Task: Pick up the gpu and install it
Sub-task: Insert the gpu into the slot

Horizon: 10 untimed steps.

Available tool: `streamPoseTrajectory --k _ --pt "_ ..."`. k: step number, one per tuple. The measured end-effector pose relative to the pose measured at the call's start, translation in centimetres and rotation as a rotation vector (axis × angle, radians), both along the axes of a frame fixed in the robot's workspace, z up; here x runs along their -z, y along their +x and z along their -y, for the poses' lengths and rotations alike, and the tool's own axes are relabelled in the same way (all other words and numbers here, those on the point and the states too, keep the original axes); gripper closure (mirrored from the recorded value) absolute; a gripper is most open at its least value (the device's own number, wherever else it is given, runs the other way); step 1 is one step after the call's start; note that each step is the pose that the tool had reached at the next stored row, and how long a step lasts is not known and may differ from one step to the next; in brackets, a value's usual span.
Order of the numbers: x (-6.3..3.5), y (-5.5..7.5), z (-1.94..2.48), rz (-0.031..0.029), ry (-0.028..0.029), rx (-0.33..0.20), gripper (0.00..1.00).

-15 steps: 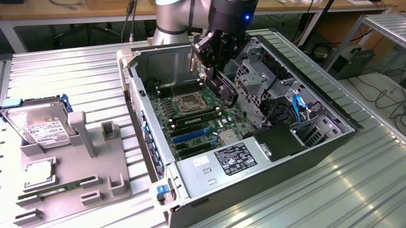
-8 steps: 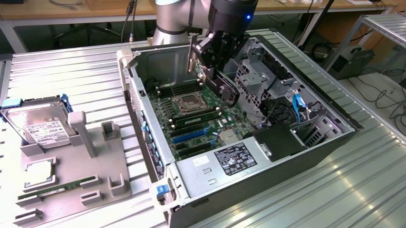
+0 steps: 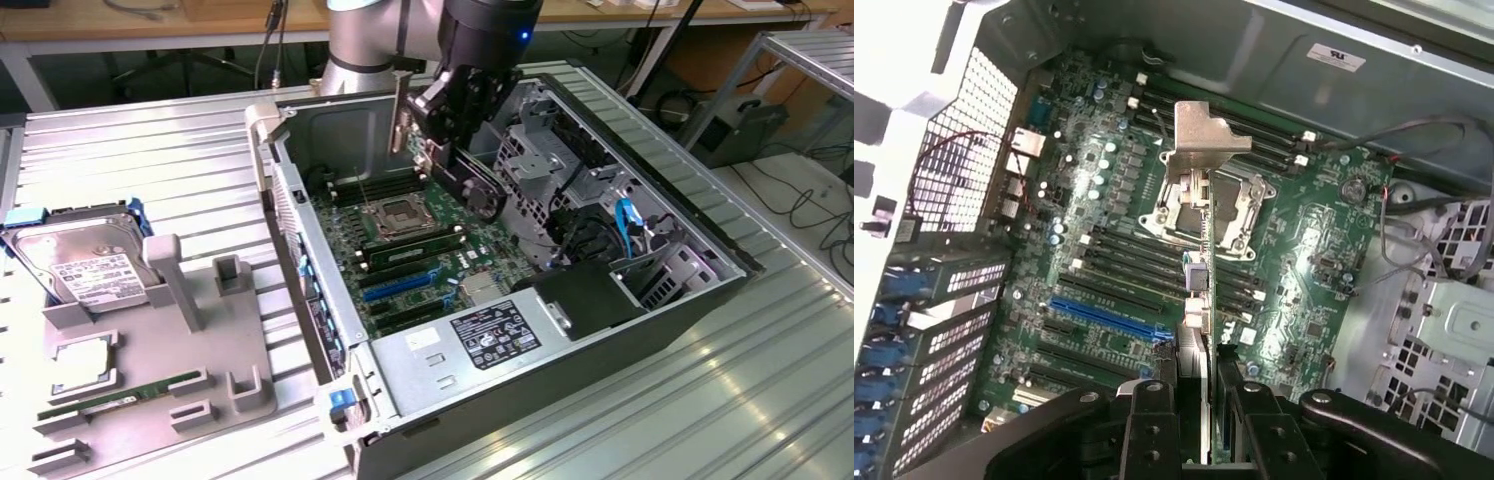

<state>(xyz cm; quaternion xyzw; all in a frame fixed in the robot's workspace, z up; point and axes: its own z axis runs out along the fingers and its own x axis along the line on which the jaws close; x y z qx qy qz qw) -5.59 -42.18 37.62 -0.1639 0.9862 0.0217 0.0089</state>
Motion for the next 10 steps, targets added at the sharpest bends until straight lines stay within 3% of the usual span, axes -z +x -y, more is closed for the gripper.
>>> streamPoseTrajectory --k 10 --pt "0.01 0.00 0.00 0.0000 0.0000 -0.104 0.74"
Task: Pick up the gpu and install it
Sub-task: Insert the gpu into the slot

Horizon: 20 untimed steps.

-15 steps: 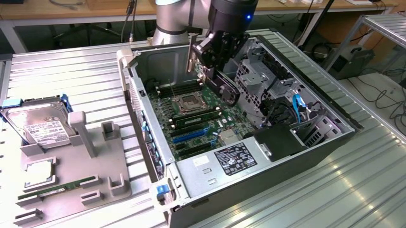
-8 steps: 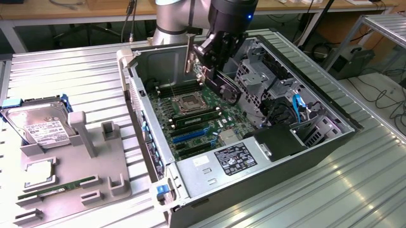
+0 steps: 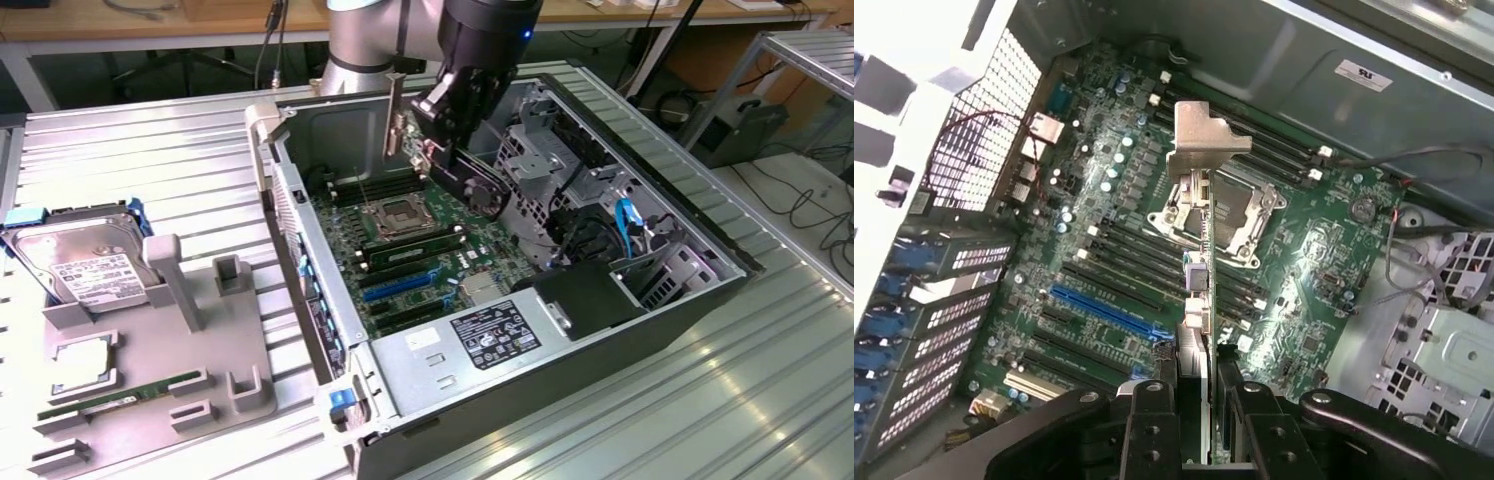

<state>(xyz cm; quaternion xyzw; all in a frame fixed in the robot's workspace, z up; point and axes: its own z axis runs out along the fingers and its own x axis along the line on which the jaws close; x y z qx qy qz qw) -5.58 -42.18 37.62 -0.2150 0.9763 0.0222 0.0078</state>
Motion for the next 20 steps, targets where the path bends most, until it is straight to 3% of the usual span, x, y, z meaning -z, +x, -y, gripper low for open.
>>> streamPoseTrajectory --k 20 --pt "0.03 0.03 0.00 0.0001 0.0001 -0.201 0.74"
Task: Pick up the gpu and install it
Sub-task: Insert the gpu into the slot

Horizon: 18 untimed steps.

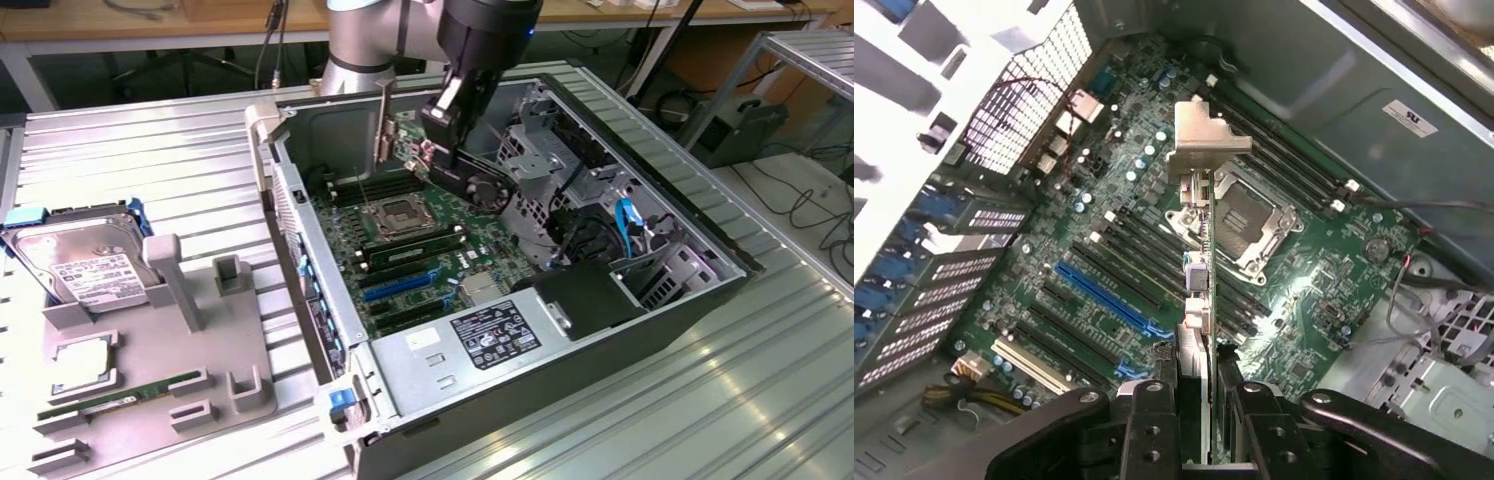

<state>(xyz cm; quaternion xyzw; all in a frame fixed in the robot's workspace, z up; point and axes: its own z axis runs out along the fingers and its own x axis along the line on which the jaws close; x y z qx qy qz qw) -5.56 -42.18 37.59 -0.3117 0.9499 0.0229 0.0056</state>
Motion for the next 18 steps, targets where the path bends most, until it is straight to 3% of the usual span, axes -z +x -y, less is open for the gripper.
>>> streamPoseTrajectory --k 12,18 --pt "0.18 1.4 0.00 -0.0001 0.0000 -0.155 0.74" --pt "0.25 1.6 0.00 -0.0001 -0.0001 -0.264 0.74"
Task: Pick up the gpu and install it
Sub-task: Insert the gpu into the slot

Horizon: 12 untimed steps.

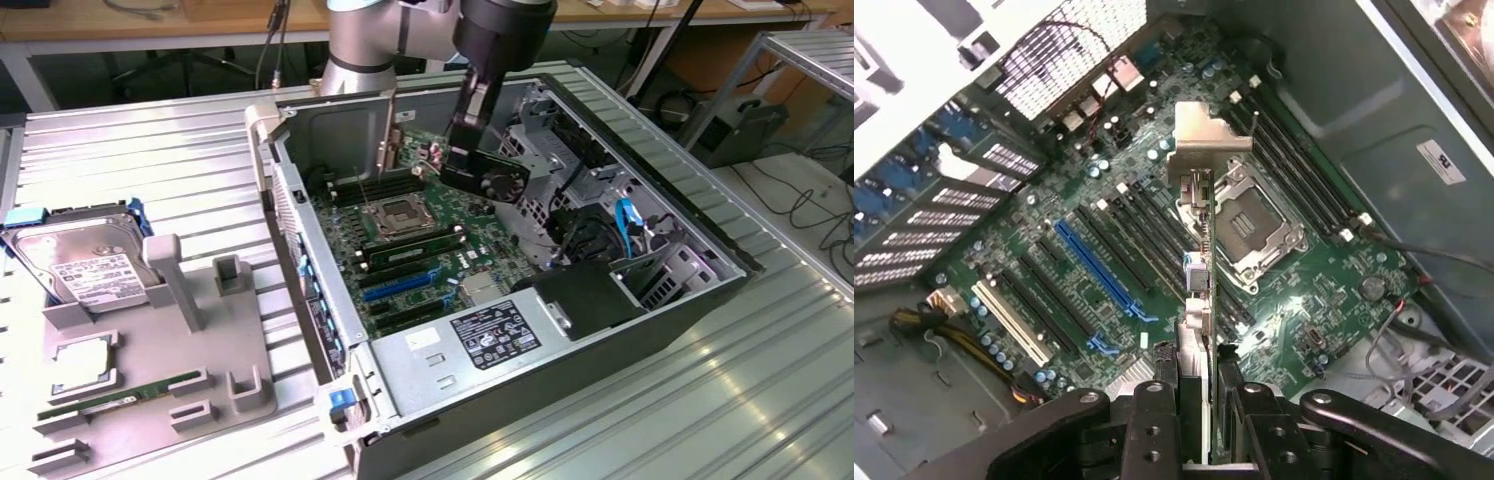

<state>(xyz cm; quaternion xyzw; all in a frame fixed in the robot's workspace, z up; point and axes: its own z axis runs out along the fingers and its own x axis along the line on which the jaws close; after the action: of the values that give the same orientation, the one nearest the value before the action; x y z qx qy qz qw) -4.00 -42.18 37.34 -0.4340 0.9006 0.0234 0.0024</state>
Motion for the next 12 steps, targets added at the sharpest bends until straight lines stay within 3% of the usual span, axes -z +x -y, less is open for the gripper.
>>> streamPoseTrajectory --k 12 --pt "0.07 0.04 0.00 0.0000 0.0000 -0.192 0.74"
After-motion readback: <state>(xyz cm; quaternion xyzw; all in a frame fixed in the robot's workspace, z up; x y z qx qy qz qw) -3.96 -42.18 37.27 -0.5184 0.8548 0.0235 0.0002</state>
